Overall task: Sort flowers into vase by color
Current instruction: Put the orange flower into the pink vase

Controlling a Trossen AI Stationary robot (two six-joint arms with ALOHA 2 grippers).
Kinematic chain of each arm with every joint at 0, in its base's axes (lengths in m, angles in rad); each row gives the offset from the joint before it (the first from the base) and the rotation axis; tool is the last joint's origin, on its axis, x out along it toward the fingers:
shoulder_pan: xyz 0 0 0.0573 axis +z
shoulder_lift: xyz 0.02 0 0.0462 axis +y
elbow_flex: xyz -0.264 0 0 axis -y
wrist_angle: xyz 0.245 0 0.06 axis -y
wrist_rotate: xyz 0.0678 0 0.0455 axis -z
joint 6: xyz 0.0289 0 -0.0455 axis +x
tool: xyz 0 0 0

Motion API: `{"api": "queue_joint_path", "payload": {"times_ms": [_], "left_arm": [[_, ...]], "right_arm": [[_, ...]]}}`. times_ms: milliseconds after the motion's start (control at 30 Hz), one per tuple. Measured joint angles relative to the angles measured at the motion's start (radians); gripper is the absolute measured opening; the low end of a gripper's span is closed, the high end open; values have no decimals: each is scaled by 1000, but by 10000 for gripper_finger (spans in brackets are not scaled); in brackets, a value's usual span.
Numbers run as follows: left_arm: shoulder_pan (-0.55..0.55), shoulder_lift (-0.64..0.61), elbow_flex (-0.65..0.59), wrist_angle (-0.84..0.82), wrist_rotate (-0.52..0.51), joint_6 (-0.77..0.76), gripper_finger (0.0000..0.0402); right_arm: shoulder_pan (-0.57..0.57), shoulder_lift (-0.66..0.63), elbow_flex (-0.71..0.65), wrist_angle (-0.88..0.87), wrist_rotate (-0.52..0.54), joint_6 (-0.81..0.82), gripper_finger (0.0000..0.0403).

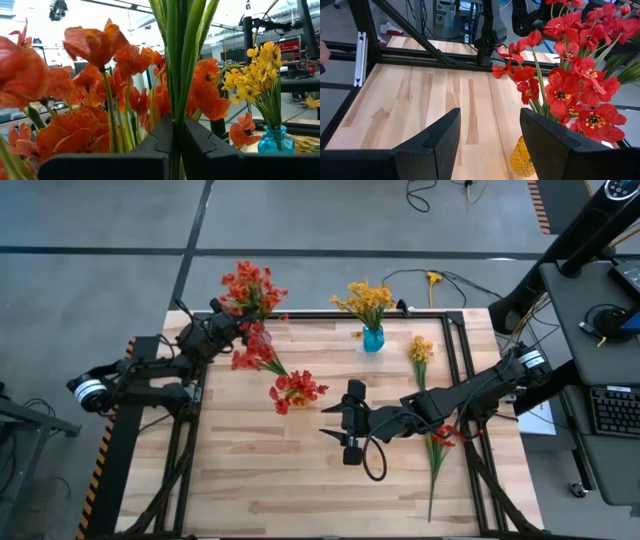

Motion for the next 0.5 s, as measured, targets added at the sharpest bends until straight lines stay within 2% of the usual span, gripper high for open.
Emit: {"api": "queue_joint_path", "payload": {"times_ms": [267, 500], "left_arm": [[0, 68, 0, 25, -16, -2, 1], [0, 79, 0, 27, -17, -3, 1]], "right_arm": [[0, 0, 0, -1, 0, -8, 199], [0, 0, -1, -2, 0, -10, 199]]}}
